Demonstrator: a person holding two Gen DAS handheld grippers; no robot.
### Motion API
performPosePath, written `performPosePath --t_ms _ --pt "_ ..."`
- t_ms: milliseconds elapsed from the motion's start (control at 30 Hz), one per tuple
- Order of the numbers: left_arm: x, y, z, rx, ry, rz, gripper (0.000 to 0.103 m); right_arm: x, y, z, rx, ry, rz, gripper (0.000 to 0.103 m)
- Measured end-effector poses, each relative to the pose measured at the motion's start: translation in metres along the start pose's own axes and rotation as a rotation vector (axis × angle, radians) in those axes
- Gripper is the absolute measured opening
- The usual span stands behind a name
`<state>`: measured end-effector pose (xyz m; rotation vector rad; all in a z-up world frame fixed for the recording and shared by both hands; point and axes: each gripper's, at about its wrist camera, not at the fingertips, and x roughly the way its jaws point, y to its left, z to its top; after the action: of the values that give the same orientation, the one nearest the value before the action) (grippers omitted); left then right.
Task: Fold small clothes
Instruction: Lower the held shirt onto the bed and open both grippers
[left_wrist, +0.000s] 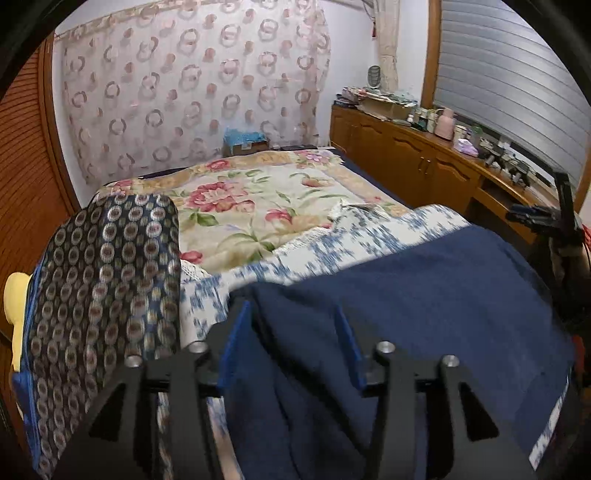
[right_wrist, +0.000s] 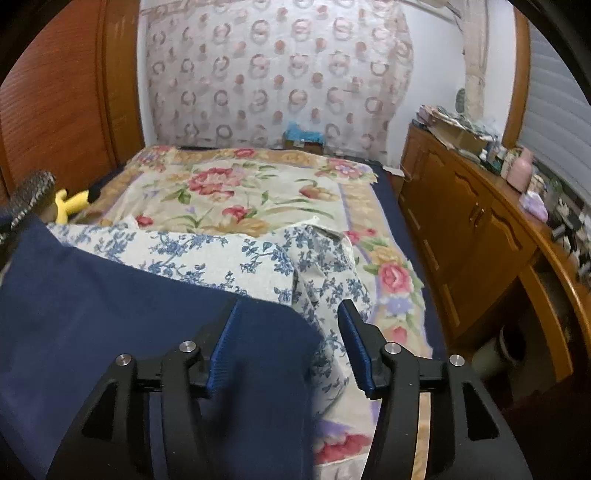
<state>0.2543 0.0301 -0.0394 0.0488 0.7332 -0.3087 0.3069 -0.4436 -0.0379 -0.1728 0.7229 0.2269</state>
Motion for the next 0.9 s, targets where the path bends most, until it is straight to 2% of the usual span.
performPosePath --t_ms 67,267,533,733,867,900 --pt "-0.012 -0.007 -0.014 0.007 0.003 -0.016 0.057 -0.015 0.005 -0.005 0.001 -0.011 0.004 0.056" --pt "-0.036 -0.027 -0.059 0.003 0.025 -0.017 0.057 -0.048 0.02 -0.038 0.007 -0.004 0.033 0.056" --pt "-0.042 -0.041 -0.105 -0.031 0.063 0.022 0.057 -0.081 0.031 -0.091 0.021 0.037 0.03 0.056" --pt "-0.043 -0.04 -0.122 -0.05 0.086 0.051 0.057 -0.094 0.034 -0.123 0.043 0.066 0.037 0.056" --pt "-0.044 -0.038 -0.13 -0.063 0.09 0.05 0.057 -0.09 0.047 -0.134 0.034 0.082 0.059 0.056" --pt "-0.045 -0.038 -0.132 -0.067 0.088 0.047 0.053 -0.088 0.051 -0.135 0.027 0.083 0.06 0.056"
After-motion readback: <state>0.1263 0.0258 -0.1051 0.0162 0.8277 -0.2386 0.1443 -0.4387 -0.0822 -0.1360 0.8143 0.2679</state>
